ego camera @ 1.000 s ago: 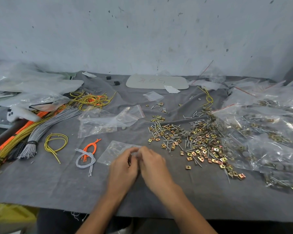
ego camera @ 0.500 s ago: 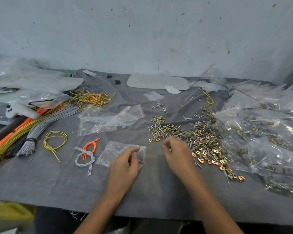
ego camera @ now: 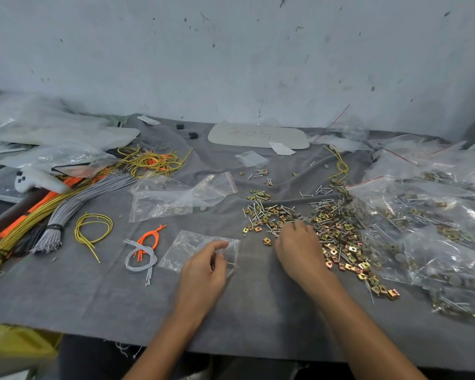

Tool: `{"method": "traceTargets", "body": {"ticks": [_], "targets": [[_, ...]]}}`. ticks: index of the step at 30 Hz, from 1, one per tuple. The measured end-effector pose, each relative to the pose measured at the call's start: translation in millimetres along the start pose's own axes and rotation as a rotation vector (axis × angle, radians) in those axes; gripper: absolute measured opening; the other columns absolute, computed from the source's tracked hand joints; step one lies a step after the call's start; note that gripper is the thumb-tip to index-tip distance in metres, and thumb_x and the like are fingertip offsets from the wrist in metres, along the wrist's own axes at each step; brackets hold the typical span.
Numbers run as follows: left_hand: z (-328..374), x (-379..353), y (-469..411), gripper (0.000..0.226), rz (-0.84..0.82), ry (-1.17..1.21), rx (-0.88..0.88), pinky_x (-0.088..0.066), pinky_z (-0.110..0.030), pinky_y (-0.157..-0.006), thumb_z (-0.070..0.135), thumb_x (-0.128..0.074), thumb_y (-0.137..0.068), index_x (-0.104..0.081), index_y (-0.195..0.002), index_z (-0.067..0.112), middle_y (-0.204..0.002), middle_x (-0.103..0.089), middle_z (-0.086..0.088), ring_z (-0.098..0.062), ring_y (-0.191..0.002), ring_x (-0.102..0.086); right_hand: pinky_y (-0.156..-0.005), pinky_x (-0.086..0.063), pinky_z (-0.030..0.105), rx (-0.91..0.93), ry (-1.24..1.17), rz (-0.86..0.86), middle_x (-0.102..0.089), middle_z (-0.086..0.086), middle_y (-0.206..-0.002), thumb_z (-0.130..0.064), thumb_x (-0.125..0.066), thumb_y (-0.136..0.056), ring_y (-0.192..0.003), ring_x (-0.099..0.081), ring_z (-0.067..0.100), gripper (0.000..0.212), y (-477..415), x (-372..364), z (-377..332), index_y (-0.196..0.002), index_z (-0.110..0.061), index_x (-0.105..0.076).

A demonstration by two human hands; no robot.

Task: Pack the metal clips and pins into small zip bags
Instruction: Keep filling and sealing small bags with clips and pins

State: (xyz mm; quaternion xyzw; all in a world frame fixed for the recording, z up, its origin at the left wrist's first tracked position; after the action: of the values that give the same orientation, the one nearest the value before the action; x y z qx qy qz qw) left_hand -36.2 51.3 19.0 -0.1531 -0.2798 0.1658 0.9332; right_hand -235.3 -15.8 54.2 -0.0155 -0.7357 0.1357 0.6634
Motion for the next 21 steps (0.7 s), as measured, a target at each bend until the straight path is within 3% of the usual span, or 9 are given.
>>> {"method": "traceTargets", "body": {"ticks": [2,5,10,14,21], "targets": [[0.5,0.2,-0.2,0.026,0.006,0.004,0.001,-0.039,-0.024,-0.061,0.02,-0.054,-0.092,-0.071,-0.111,0.027,-0.066,-0.057,0.024,-0.001,-0.059,-0.052,-0.08,-0.038,0.035,0.035,-0.251,0.045,-0.057,0.005,-0.107,-0.024,-0.044,-0.103,-0.099,-0.054,0.026,0.013,11.5,6.5,-8.2,-0.105,-0.015,-0.053],[-0.2,0.1,-1.3,0.026,0.004,-0.006,0.012,-0.04,-0.028,-0.064,0.011,-0.058,-0.095,-0.071,-0.112,0.025,-0.067,-0.058,0.025,0.0,-0.059,-0.051,-0.069,-0.04,0.037,0.117,-0.469,-0.144,-0.064,0.002,-0.089,-0.03,-0.046,-0.101,-0.084,-0.059,0.029,0.011,29.6,10.1,-35.6,-0.091,-0.024,-0.046],[2.1,2.8,1.3,0.027,0.001,-0.003,0.009,-0.04,-0.024,-0.067,0.011,-0.057,-0.094,-0.071,-0.112,0.026,-0.072,-0.061,0.023,-0.002,-0.066,-0.057,-0.075,-0.044,0.042,0.181,-0.294,-0.163,-0.067,0.015,-0.108,-0.024,-0.045,-0.1,-0.101,-0.061,0.042,0.018,27.2,4.4,-71.2,-0.109,-0.013,-0.055],[4.6,4.3,0.2,0.032,-0.013,0.033,0.01,-0.047,-0.026,-0.071,0.022,-0.049,-0.087,-0.07,-0.108,0.033,-0.078,-0.068,0.019,-0.002,-0.073,-0.062,-0.079,-0.046,0.04,0.209,-0.283,-0.046,-0.066,0.008,-0.115,-0.022,-0.046,-0.101,-0.107,-0.061,0.034,0.025,27.1,0.8,-85.0,-0.121,-0.014,-0.058],[-0.5,1.7,1.6,0.028,0.017,0.054,0.028,-0.053,-0.034,-0.07,0.019,-0.053,-0.09,-0.07,-0.109,0.031,-0.079,-0.07,0.018,-0.003,-0.067,-0.063,-0.077,-0.044,0.037,0.157,-0.318,0.068,-0.058,-0.002,-0.111,-0.033,-0.049,-0.1,-0.107,-0.054,0.023,0.02,32.4,-7.3,-79.3,-0.113,-0.022,-0.061]]}}
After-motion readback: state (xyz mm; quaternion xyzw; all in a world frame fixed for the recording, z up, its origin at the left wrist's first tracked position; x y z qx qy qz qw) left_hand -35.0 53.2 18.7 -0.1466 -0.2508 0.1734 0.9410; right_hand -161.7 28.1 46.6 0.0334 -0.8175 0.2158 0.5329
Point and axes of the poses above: each hand's wrist, its own y-axis away from the middle knuckle, its own x-axis out of the back of the hand, z = x × y, the point moved 1 cm from there along -y, towards the middle knuckle
